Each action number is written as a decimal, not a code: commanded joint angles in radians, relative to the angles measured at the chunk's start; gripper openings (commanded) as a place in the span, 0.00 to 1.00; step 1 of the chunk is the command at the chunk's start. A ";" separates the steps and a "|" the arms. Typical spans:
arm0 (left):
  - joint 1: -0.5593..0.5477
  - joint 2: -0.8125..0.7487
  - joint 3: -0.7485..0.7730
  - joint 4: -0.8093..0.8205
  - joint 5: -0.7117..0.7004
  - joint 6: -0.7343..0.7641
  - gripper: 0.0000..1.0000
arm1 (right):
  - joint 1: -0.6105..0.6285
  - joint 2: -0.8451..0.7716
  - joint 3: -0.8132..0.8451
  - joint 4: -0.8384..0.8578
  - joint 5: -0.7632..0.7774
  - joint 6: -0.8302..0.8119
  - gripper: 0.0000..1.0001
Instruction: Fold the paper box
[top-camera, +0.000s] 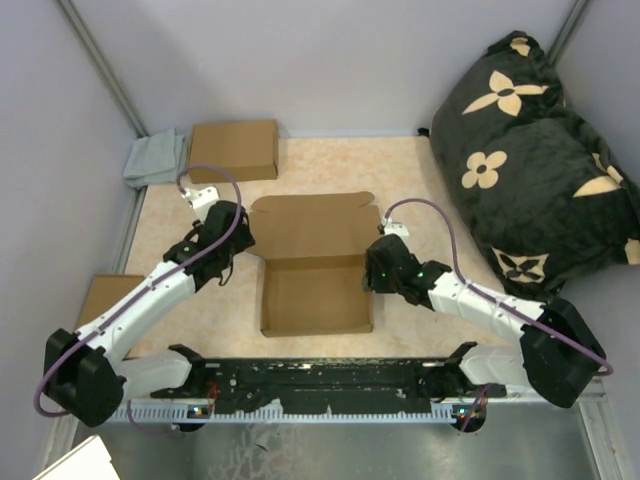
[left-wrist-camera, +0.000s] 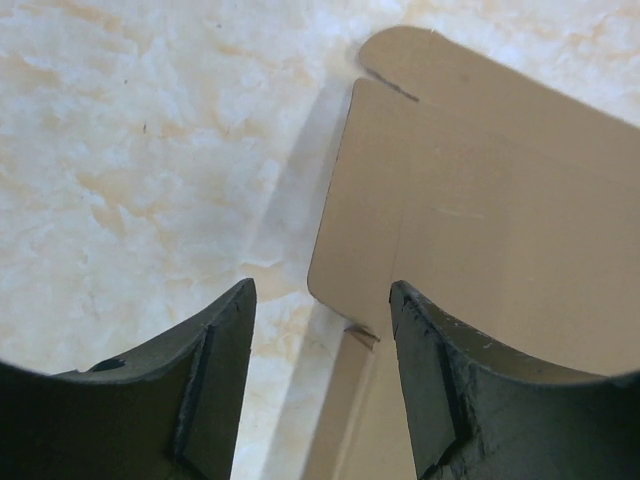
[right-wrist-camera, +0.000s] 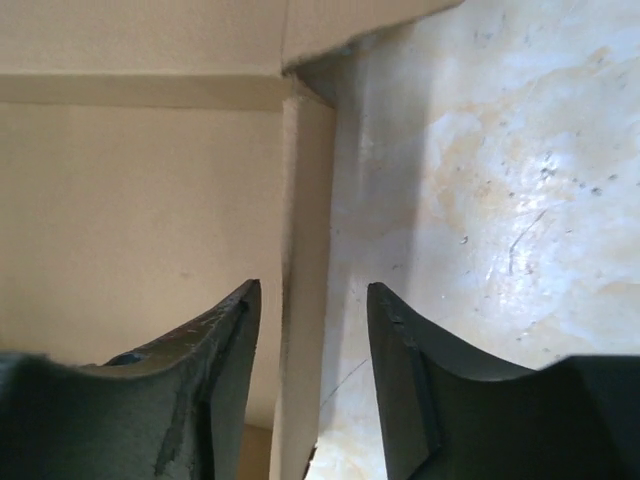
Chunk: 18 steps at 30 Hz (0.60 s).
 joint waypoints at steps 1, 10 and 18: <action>0.072 -0.035 0.001 0.097 0.127 0.044 0.63 | 0.009 -0.075 0.183 -0.116 0.082 -0.066 0.53; 0.186 0.073 0.185 0.125 0.396 0.139 0.64 | 0.005 -0.202 0.410 0.112 -0.324 -0.327 0.99; 0.390 0.093 0.061 0.261 0.525 0.143 0.64 | -0.236 0.023 0.536 -0.129 -0.135 -0.216 0.00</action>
